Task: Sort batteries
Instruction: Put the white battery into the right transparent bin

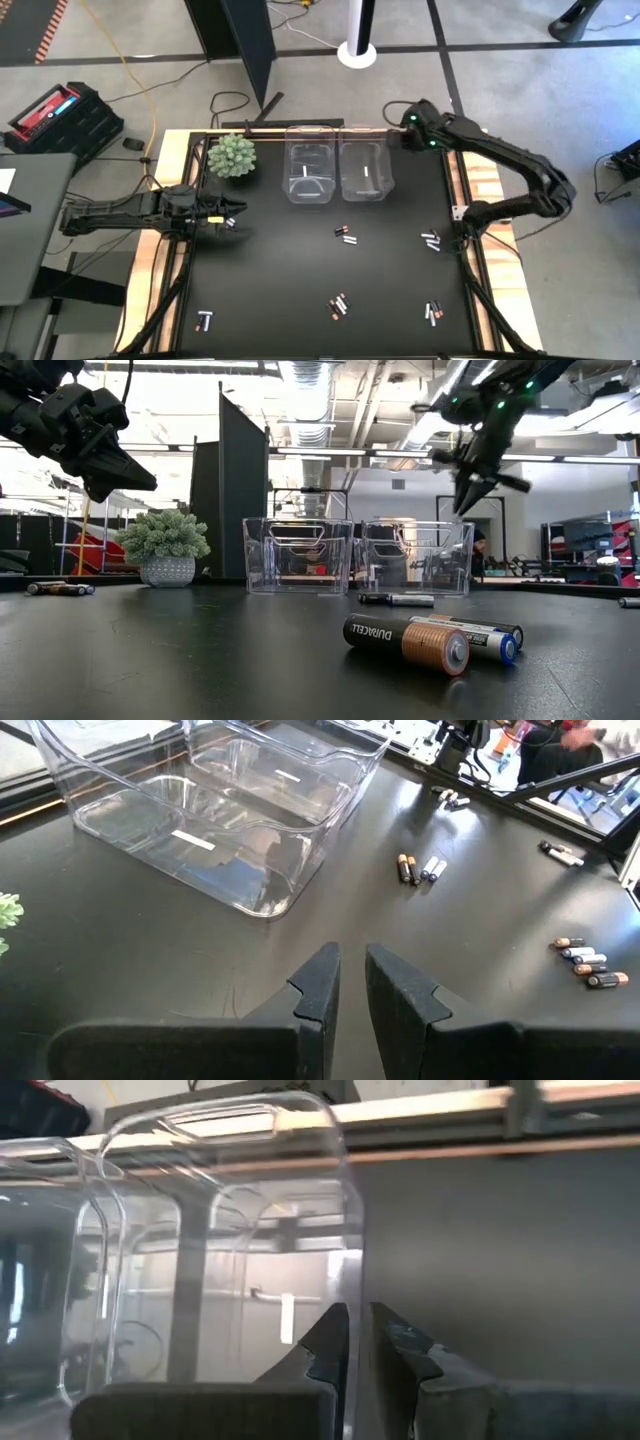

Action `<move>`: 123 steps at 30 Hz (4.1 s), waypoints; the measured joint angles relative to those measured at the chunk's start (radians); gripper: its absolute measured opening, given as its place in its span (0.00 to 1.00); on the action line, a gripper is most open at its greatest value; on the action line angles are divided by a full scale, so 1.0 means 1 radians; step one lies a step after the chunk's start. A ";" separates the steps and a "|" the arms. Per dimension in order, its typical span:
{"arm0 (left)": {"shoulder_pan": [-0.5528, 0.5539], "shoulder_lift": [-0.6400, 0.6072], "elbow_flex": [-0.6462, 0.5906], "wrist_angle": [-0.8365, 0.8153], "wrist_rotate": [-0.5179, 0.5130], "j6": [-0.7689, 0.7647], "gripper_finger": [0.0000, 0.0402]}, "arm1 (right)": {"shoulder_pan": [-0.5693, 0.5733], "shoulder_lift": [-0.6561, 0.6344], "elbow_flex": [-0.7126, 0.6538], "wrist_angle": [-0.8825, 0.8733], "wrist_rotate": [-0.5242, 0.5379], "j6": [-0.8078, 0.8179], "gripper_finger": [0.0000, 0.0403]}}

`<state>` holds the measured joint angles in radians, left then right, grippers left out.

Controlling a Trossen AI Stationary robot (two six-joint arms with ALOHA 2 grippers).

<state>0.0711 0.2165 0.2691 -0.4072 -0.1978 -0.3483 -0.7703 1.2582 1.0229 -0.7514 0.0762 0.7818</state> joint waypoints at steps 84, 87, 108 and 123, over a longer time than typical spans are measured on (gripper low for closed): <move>0.000 0.000 0.000 -0.002 0.000 -0.015 0.12 | 0.648 0.120 -0.198 -0.473 -0.106 -0.310 0.41; 0.000 0.000 0.000 -0.001 0.000 -0.015 0.12 | 0.665 0.164 -0.198 -0.479 -0.116 -0.343 0.41; 0.000 0.000 0.000 -0.001 0.000 -0.015 0.12 | 0.738 0.400 -0.198 -0.436 -0.181 -0.450 0.40; 0.000 0.000 0.000 -0.001 0.000 -0.015 0.12 | 0.729 0.399 -0.198 -0.410 -0.180 -0.473 0.31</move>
<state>0.0708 0.2169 0.2691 -0.4083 -0.1978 -0.3630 -0.0418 1.6569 0.8249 -1.1618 -0.1036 0.3085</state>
